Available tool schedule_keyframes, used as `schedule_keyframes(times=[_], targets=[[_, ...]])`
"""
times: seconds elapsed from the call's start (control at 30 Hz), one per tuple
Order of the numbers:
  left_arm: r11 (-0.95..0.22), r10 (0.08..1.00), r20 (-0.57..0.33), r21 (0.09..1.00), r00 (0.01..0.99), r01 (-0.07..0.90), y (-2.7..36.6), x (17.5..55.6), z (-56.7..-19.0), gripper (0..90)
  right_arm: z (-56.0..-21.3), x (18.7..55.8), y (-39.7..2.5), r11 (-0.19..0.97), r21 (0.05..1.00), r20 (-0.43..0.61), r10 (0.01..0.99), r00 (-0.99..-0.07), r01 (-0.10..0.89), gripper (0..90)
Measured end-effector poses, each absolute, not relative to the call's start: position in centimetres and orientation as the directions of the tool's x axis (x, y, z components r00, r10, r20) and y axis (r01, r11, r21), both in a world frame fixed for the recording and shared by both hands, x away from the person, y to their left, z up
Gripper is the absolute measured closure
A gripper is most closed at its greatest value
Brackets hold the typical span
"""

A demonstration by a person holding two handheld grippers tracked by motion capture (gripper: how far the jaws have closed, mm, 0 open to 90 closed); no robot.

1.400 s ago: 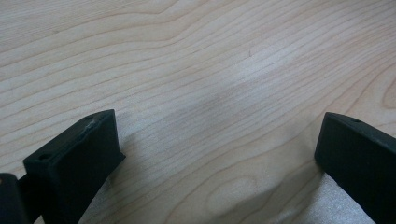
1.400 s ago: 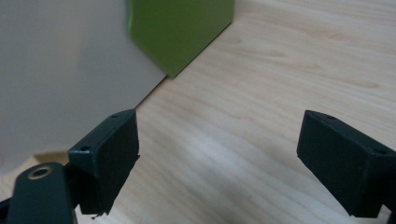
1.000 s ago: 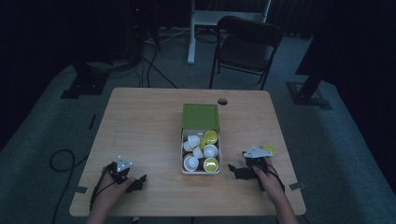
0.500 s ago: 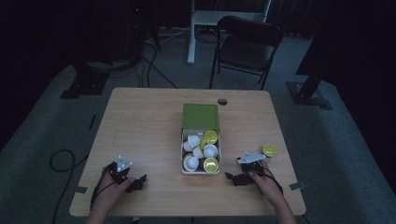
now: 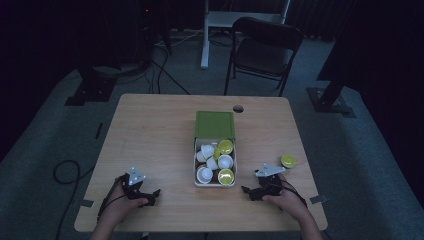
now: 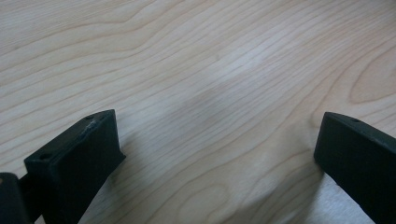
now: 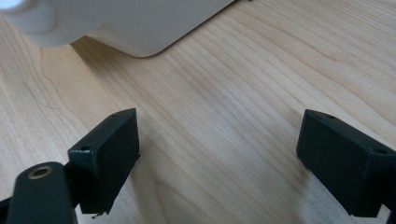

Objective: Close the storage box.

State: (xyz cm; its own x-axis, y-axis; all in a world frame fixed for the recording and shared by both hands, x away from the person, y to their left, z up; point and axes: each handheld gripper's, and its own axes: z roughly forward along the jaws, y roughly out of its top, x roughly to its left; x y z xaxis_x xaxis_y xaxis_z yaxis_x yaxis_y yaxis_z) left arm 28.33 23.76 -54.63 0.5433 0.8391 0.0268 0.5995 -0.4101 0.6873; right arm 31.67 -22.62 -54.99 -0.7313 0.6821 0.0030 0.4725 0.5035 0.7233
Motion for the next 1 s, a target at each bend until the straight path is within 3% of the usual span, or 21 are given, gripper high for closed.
schedule_keyframes(times=[0.07, 0.27, 1.0], targets=[[-0.422, 0.828, 0.036, 0.698, 0.56, 0.579, 23.3, 28.4, -54.5, 6.2, -54.9, 31.5, -22.6, 0.501, 0.724, 0.009, 0.681, -0.732, 0.475, 13.1], [-0.443, 0.806, 0.055, 0.717, 0.59, 0.539, 22.0, 28.8, -53.6, 6.3, -54.2, 31.3, -22.9, 0.448, 0.756, 0.053, 0.685, -0.727, 0.478, 13.1], [-0.367, 0.692, -0.017, 0.853, 0.722, 0.372, 17.6, 29.2, -50.0, 6.2, -50.4, 31.0, -23.1, 0.342, 0.847, 0.074, 0.682, -0.728, 0.407, 13.0]])
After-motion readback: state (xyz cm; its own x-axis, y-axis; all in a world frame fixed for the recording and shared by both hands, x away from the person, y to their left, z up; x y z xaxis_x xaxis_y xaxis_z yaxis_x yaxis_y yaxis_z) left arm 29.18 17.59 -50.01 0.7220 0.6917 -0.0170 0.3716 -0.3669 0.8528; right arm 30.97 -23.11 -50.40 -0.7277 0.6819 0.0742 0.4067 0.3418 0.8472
